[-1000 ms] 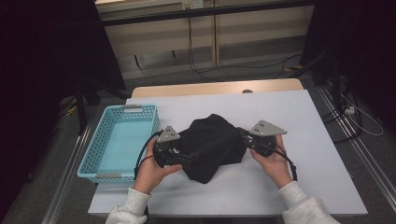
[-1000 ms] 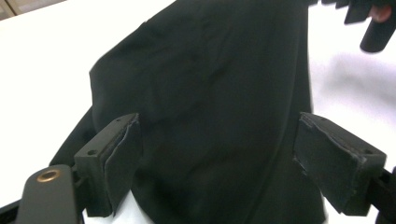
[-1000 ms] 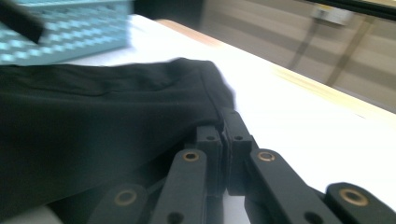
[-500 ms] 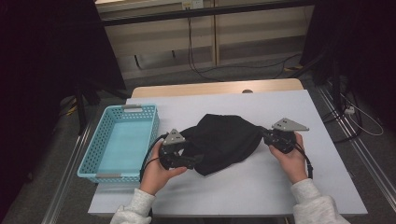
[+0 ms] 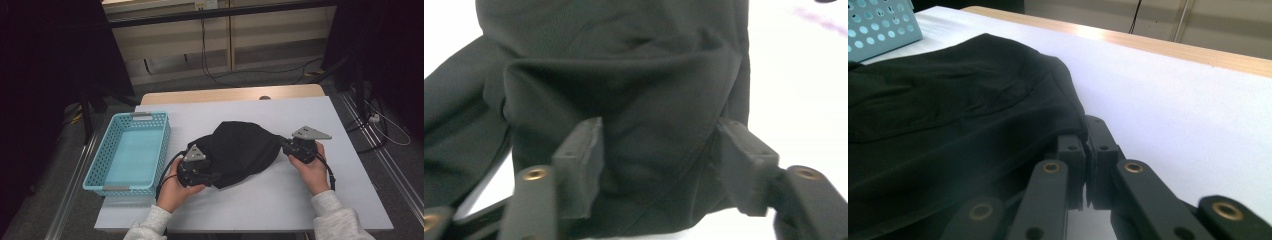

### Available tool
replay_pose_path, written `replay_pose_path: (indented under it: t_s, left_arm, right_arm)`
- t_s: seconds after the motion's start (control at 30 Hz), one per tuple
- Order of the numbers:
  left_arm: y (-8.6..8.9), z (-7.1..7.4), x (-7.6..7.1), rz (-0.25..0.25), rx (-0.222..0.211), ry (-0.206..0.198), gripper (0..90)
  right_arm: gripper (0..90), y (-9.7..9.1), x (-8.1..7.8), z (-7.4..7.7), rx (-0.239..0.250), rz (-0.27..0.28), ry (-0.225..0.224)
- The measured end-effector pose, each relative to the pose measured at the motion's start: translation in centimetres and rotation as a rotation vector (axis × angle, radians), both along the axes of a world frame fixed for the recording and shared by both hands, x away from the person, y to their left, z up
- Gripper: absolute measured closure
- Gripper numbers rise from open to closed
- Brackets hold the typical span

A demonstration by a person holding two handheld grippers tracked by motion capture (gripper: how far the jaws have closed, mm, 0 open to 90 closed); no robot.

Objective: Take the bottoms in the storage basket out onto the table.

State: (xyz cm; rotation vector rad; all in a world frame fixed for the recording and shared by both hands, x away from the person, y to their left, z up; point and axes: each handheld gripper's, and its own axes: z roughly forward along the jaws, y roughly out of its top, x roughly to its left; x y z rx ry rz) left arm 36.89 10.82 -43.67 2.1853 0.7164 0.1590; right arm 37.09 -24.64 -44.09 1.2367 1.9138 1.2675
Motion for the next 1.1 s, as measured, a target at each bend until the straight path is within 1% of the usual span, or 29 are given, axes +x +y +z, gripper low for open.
replay_pose_path:
  t_s: [0.03,0.07,0.1,0.13,0.2,0.23,0.3,0.33,0.37,0.4,0.47,0.53,0.57,0.6,0.67,0.73,0.8,0.83,0.87,0.9,0.97,1.03,1.07,1.1]
  left_arm:
    - [0.1,-0.2,0.0,0.003,0.018,-0.007,42.9]
    - [0.1,-0.4,0.1,0.009,0.026,0.001,45.7]
    - [0.2,-0.5,0.1,0.022,0.016,0.015,50.3]
    - [0.3,-0.6,0.2,0.036,0.005,0.019,52.8]
    - [0.4,-0.4,0.3,0.054,0.002,0.044,58.2]
    - [0.4,-0.3,0.3,0.055,-0.001,0.047,61.5]
    - [0.3,0.0,0.2,0.041,0.014,0.032,70.1]
    - [0.2,0.1,0.3,0.044,0.014,0.039,72.0]
    - [0.2,0.2,0.3,0.048,0.005,0.053,75.3]
    - [0.1,0.3,0.4,0.05,0.001,0.053,78.3]
    - [0.0,0.6,0.5,0.056,0.015,0.063,82.2]
    - [0.0,1.1,0.8,0.068,-0.002,0.066,83.6]
    - [0.0,1.5,1.0,0.07,0.002,0.058,84.1]
    - [0.1,1.9,1.2,0.077,-0.003,0.048,84.2]
    - [0.5,2.8,1.7,0.092,-0.036,0.038,84.4]
    - [0.8,3.4,2.3,0.119,-0.055,0.019,84.4]
    - [1.1,3.8,3.1,0.136,-0.08,0.033,84.6]
    - [1.1,3.9,3.5,0.151,-0.083,0.028,84.6]
    - [1.1,3.9,3.9,0.155,-0.07,0.016,84.7]
    - [1.1,4.0,4.4,0.162,-0.069,0.014,84.7]
    - [1.1,3.9,5.2,0.188,-0.085,0.022,84.7]
    - [1.2,3.6,5.9,0.217,-0.086,0.029,84.7]
    - [1.2,3.4,6.3,0.235,-0.092,0.038,84.7]
    - [1.2,3.2,6.5,0.245,-0.09,0.042,84.7]
  right_arm:
    - [87.4,0.1,0.0,0.0,-0.003,0.001,-0.002]
    - [87.4,0.1,0.0,0.0,-0.005,0.003,0.001]
    - [87.4,0.2,0.0,0.0,-0.01,0.008,0.004]
    - [87.4,0.3,0.0,0.0,-0.015,0.009,0.009]
    - [87.3,0.3,-0.1,0.0,-0.017,0.007,0.01]
    - [87.3,0.3,-0.1,0.0,-0.015,0.005,0.011]
    - [87.3,0.4,-0.1,0.0,0.001,0.01,0.013]
    - [87.2,0.4,-0.1,0.0,-0.001,0.017,0.009]
    - [87.1,0.5,-0.2,0.0,-0.005,0.021,0.008]
    - [87.0,0.5,-0.3,0.1,-0.008,0.024,0.008]
    - [86.9,0.5,-0.4,0.2,-0.012,0.026,0.005]
    - [87.0,0.3,-0.5,0.2,-0.01,0.025,0.005]
    - [87.0,0.1,-0.6,0.2,-0.01,0.022,0.01]
    - [87.1,0.0,-0.6,0.2,-0.014,0.017,0.015]
    - [87.1,-0.2,-0.7,0.2,-0.008,0.015,0.019]
    - [87.2,-0.3,-0.9,0.2,-0.004,0.008,0.02]
    - [87.1,-0.4,-1.1,0.3,-0.005,0.005,0.022]
    - [87.0,-0.4,-1.3,0.3,-0.008,0.002,0.023]
    - [86.9,-0.5,-1.4,0.3,-0.015,-0.004,0.023]
    - [86.9,-0.5,-1.6,0.3,-0.025,-0.006,0.025]
    - [86.9,-0.5,-1.9,0.4,-0.052,-0.001,0.023]
    - [86.9,-0.6,-2.2,0.5,-0.053,0.001,0.02]
    - [86.9,-0.7,-2.3,0.5,-0.049,0.0,0.022]
    - [87.0,-0.9,-2.4,0.5,-0.051,0.0,0.026]
